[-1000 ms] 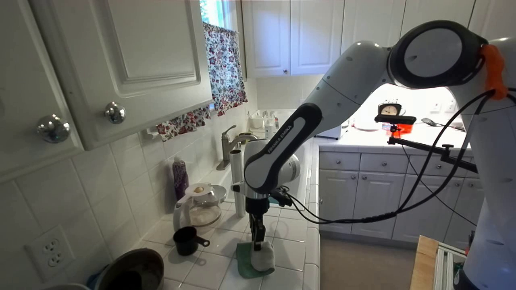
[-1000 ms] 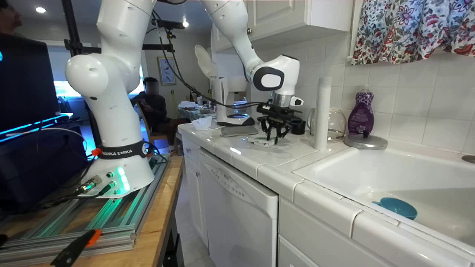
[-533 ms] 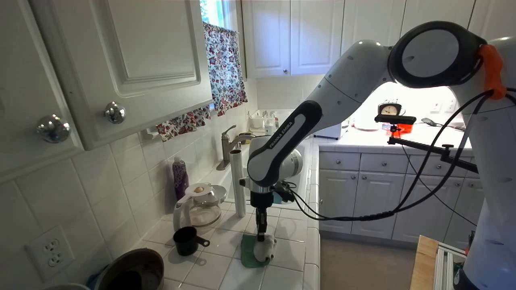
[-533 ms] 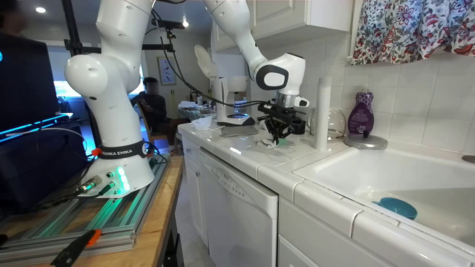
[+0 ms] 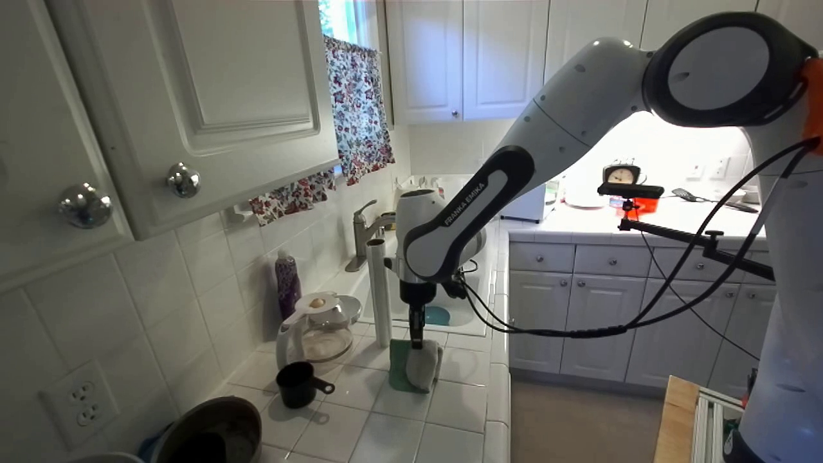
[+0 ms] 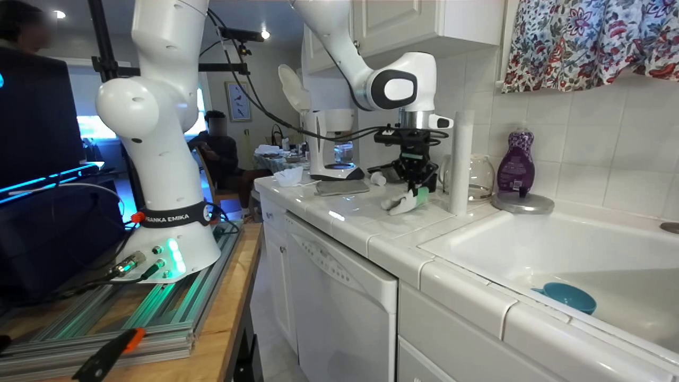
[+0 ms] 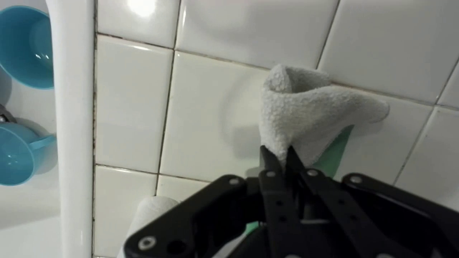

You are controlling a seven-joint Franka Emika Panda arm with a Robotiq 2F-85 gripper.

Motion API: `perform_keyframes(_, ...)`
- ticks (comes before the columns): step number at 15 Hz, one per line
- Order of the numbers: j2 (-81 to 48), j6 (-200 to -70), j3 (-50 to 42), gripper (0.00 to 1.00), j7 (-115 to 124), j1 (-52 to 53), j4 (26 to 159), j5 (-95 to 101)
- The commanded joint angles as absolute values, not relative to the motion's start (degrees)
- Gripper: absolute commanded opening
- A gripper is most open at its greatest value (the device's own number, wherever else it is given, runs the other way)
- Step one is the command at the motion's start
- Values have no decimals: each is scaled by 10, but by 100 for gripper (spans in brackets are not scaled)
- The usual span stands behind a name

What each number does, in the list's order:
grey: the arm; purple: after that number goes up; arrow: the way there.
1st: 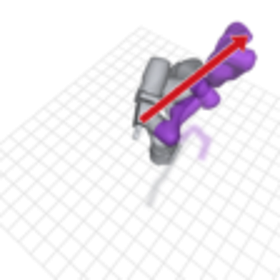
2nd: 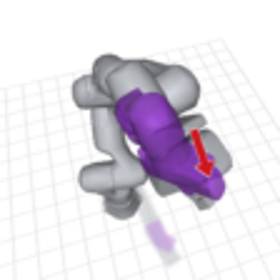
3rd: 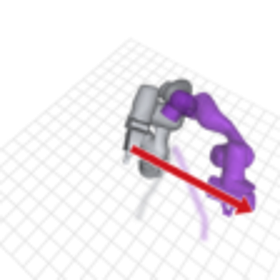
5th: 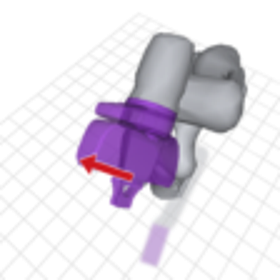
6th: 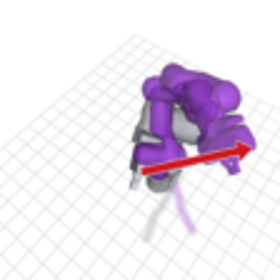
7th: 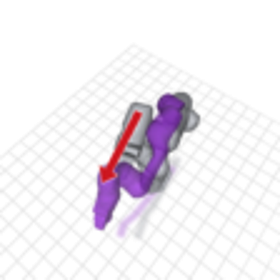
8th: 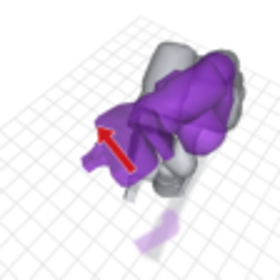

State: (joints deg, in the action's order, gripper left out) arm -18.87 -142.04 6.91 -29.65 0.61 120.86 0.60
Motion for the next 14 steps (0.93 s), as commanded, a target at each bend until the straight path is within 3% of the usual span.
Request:
perform_keyframes(1, -192, -1421, 71, 2, -257, 32, 1207, 56)
perform_keyframes(14, -234, -1445, 180, 2, -380, -2, 1213, -85)
